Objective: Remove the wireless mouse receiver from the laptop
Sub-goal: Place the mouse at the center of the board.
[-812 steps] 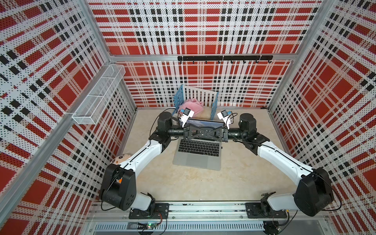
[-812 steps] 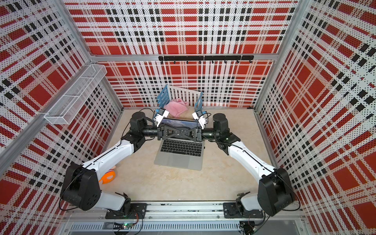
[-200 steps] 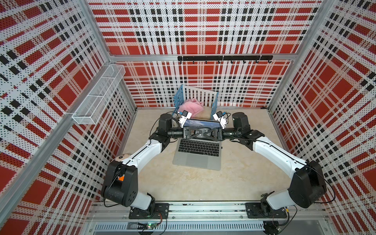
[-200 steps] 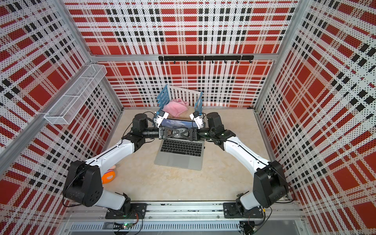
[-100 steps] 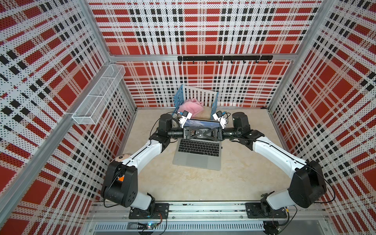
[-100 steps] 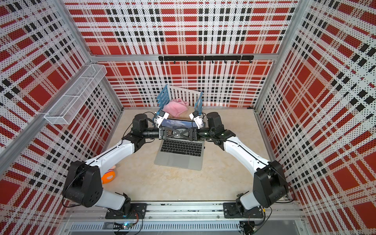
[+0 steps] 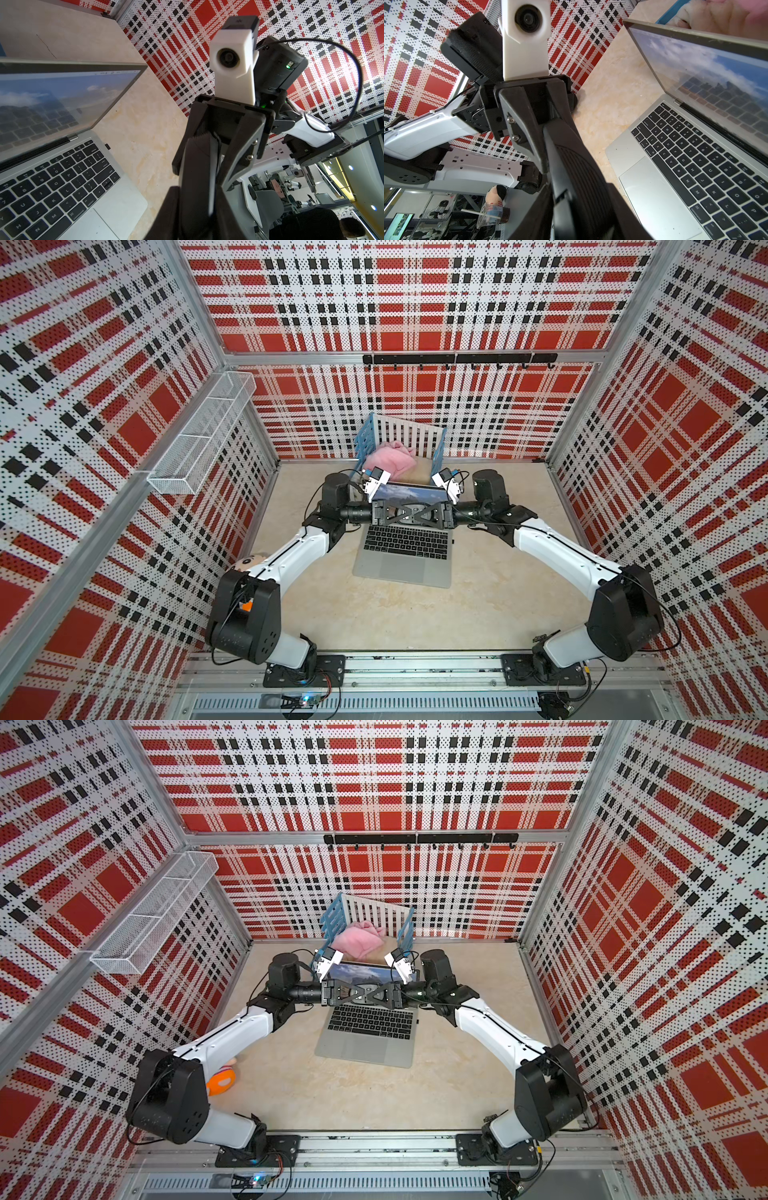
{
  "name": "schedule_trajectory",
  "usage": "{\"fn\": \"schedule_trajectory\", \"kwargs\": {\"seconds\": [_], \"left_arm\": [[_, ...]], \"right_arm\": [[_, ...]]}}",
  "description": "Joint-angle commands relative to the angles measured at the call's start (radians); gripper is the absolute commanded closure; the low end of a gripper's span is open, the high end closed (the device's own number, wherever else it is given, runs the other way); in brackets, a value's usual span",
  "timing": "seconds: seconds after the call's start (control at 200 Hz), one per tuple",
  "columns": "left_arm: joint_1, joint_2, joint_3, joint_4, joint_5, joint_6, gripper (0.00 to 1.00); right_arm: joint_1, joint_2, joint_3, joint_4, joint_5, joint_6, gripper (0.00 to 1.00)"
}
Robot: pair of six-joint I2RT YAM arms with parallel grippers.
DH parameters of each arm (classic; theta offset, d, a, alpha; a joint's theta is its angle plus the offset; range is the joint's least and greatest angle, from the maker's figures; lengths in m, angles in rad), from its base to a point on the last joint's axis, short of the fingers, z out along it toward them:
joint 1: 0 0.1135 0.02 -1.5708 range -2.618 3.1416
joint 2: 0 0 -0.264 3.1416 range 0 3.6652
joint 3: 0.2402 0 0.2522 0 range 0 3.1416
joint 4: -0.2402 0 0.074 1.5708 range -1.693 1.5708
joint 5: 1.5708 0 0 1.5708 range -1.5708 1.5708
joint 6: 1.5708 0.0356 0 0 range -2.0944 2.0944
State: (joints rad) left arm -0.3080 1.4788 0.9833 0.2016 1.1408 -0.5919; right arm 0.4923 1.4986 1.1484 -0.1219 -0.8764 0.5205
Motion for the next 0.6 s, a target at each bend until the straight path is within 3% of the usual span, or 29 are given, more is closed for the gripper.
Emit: {"fn": "schedule_trajectory", "kwargs": {"seconds": [0.0, 0.356, 0.596], "left_arm": [[-0.003, -0.025, -0.005, 0.015, -0.026, -0.004, 1.00], [-0.022, -0.016, -0.007, 0.030, -0.019, -0.012, 1.00], [-0.034, 0.004, -0.056, 0.191, -0.010, -0.151, 1.00]], "right_arm": [[0.011, 0.006, -0.012, 0.018, -0.013, -0.017, 0.61], [0.011, 0.012, -0.003, 0.027, -0.013, -0.003, 0.58], [0.012, 0.015, -0.003, 0.024, -0.003, 0.005, 0.54]]}}
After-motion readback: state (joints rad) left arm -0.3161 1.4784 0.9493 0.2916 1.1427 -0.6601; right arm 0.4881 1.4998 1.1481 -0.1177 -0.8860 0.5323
